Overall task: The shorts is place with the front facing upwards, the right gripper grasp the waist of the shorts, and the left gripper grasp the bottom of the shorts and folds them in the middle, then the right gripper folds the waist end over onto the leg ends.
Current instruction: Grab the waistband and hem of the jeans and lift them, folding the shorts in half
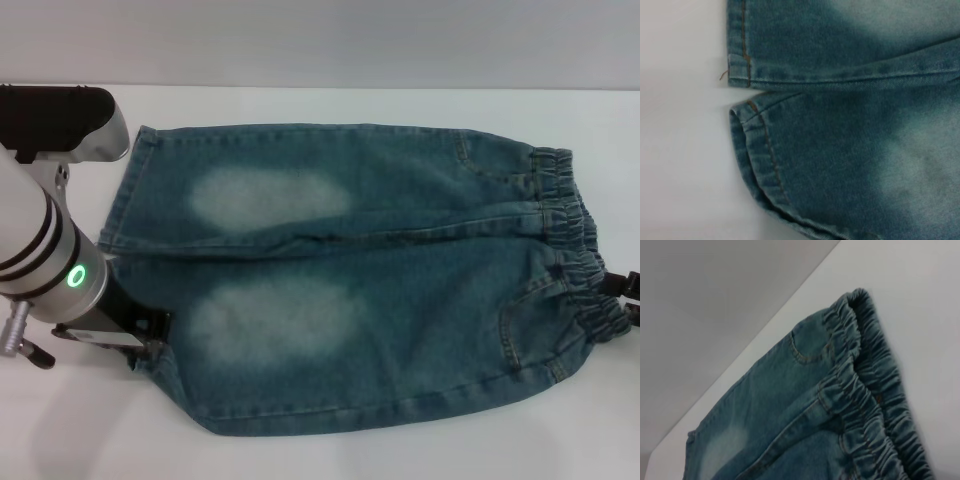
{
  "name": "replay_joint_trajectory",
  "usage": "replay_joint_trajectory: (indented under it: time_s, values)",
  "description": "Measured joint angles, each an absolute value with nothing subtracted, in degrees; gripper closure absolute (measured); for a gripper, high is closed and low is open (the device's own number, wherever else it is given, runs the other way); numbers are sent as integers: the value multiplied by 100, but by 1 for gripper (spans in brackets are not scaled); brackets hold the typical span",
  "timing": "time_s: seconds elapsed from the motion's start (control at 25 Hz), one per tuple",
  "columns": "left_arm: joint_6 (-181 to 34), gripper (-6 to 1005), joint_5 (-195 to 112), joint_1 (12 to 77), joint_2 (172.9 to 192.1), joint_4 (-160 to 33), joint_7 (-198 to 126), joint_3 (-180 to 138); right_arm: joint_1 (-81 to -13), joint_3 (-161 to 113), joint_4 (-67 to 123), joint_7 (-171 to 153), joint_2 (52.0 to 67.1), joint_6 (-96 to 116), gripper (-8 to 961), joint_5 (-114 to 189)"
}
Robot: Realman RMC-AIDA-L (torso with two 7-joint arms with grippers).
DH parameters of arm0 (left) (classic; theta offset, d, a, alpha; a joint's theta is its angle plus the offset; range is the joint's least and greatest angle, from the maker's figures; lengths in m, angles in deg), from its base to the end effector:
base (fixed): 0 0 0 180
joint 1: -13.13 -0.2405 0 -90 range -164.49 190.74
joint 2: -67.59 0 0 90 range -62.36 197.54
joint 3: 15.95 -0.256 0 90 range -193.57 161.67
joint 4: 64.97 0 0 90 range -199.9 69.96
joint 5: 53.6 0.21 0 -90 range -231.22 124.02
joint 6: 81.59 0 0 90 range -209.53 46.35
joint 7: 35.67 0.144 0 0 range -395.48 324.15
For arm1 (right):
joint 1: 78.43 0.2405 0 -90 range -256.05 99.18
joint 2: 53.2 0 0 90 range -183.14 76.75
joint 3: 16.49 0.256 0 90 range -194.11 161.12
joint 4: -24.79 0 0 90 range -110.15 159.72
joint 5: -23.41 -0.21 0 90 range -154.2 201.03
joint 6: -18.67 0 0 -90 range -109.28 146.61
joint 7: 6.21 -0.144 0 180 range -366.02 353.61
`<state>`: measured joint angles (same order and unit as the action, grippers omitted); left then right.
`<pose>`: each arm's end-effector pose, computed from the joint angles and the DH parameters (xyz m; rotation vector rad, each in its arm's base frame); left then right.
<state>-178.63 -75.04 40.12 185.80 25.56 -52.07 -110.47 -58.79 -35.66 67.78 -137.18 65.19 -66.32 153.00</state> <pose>-0.1900 0.3087 -0.0019 -1.9420 -1.5732 0.5628 0.3738 0.2739 0.0503 -1.7896 1.9794 0.7368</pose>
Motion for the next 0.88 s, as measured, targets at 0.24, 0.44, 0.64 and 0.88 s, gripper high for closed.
replay_joint_trajectory:
  time_s: [0.24, 0.44, 0.64, 0.88]
  values:
    - [-17862, 981, -7505, 4012, 18580, 2556, -5208, -11072, -5841, -3621, 6766, -13718, 6519, -6640, 155, 15300]
    - [-17859, 981, -7521, 4011, 18580, 2556, -5189, -11073, -5849, -3647, 6769, -13739, 6519, -6711, 155, 15291]
    - [-17855, 981, -7524, 4018, 18580, 2556, -5161, -11042, -5880, -3652, 6772, -13663, 6504, -6721, 213, 15286]
    - [-17844, 981, -7525, 4037, 18580, 2556, -5158, -11032, -5859, -3660, 6675, -13623, 6468, -6704, 492, 15299]
